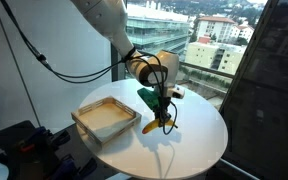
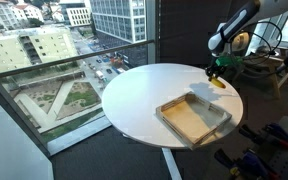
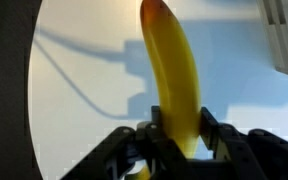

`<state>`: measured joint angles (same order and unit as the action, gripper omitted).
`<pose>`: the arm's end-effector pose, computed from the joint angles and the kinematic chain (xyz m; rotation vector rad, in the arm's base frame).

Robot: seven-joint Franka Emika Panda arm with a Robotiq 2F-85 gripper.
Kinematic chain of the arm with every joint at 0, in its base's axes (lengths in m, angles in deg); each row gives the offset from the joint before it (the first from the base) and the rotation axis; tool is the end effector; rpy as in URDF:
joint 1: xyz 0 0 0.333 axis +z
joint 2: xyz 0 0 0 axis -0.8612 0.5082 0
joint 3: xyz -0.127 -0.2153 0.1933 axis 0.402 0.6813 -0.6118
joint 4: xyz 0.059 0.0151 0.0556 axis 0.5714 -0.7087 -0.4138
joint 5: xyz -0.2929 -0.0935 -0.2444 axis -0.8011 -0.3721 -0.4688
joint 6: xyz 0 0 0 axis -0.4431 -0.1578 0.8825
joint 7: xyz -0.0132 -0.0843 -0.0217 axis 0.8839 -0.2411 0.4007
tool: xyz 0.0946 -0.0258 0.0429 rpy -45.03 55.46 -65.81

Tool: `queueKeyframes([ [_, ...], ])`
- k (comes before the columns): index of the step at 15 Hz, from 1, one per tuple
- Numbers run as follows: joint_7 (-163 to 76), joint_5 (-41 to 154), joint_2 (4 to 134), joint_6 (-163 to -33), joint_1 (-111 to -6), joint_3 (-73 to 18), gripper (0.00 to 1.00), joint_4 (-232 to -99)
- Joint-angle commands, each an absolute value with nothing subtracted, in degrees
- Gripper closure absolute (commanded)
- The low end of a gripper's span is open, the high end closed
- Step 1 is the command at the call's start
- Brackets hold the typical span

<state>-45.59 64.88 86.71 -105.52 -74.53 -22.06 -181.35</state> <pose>0.5778 -0.2593 0.1888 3.0012 -0.8032 -0.0153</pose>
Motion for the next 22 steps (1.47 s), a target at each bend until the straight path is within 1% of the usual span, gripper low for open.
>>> queueKeyframes([
  [1,-46.9,66.3,85.2,-105.5,-75.4,-22.9,0.84,-181.5],
  [11,-46.6,66.4,82.1,-102.9,-75.1,-22.9,0.84,-181.5],
  [22,-46.0,65.3,78.0,-94.9,-73.4,-22.4,0.84,-182.1],
])
